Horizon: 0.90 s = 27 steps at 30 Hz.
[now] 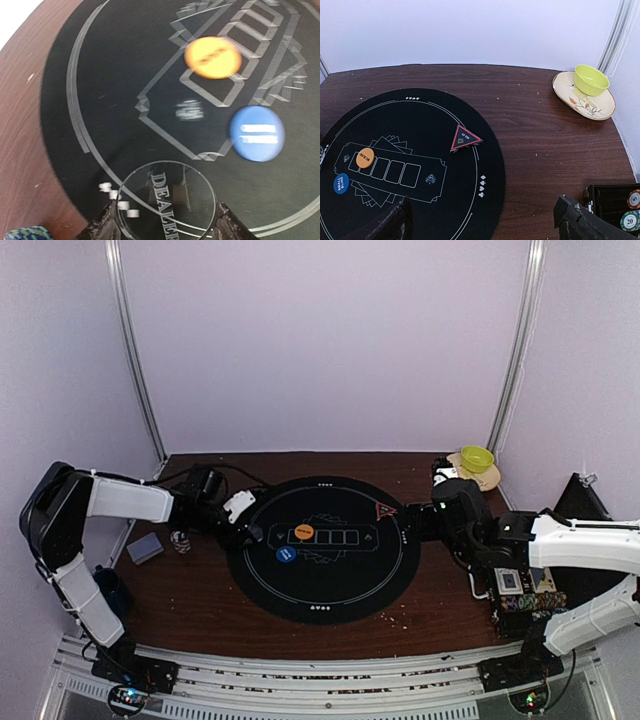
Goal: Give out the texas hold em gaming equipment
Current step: Place the dealer button in the dealer area.
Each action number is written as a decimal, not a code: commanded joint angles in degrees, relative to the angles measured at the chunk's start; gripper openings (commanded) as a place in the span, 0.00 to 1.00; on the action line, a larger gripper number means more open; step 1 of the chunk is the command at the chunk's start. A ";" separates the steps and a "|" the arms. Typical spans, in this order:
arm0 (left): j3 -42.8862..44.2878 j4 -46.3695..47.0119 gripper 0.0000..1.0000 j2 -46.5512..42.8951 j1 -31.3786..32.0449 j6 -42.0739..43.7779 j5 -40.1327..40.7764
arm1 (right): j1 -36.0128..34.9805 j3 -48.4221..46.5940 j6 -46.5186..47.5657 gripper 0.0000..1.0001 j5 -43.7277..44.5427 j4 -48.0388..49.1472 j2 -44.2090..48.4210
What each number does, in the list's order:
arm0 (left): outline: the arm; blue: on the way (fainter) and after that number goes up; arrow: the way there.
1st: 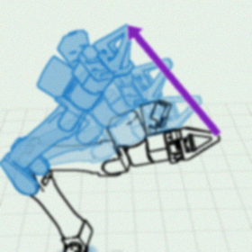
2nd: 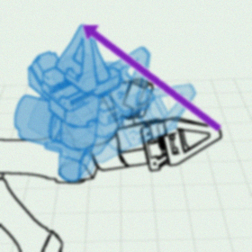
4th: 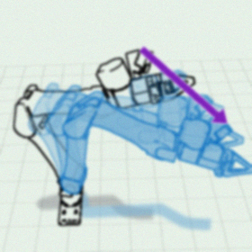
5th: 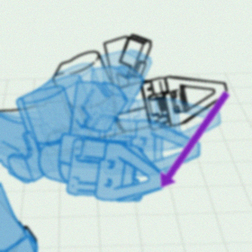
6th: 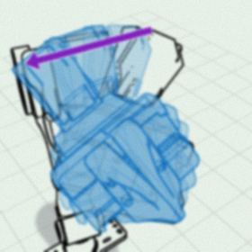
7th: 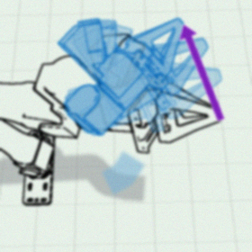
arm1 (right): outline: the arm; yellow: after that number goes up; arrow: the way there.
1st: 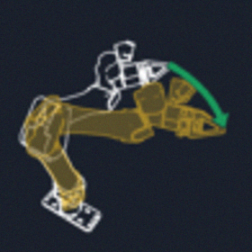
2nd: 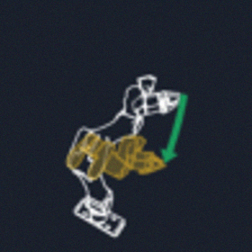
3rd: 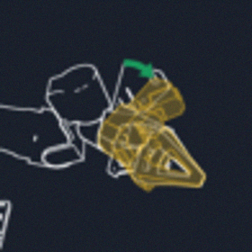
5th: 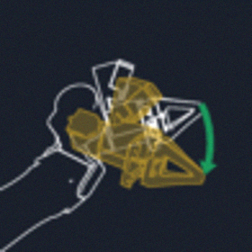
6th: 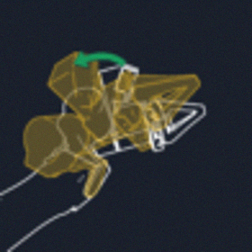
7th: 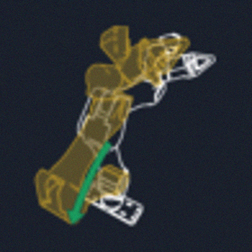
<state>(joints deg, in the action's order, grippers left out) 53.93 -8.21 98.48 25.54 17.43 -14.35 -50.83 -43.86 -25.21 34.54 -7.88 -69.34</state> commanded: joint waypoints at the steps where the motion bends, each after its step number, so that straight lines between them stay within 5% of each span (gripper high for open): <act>1: -2.33 0.33 0.46 -5.85 2.77 5.53 -10.03 | -0.35 -0.16 0.82 1.00 0.37 0.56 -0.09; 17: -7.93 2.93 0.48 -12.83 19.49 12.92 -11.79 | -0.46 -0.13 1.22 1.00 0.55 1.00 -1.14; 27: -4.67 3.41 0.48 -3.37 26.61 14.52 -9.65 | -0.50 -0.12 1.29 1.00 0.70 0.94 -1.06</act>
<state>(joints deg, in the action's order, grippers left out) 47.09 -6.68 91.59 49.47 30.33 -24.53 -51.07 -43.86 -24.18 34.54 -7.81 -70.32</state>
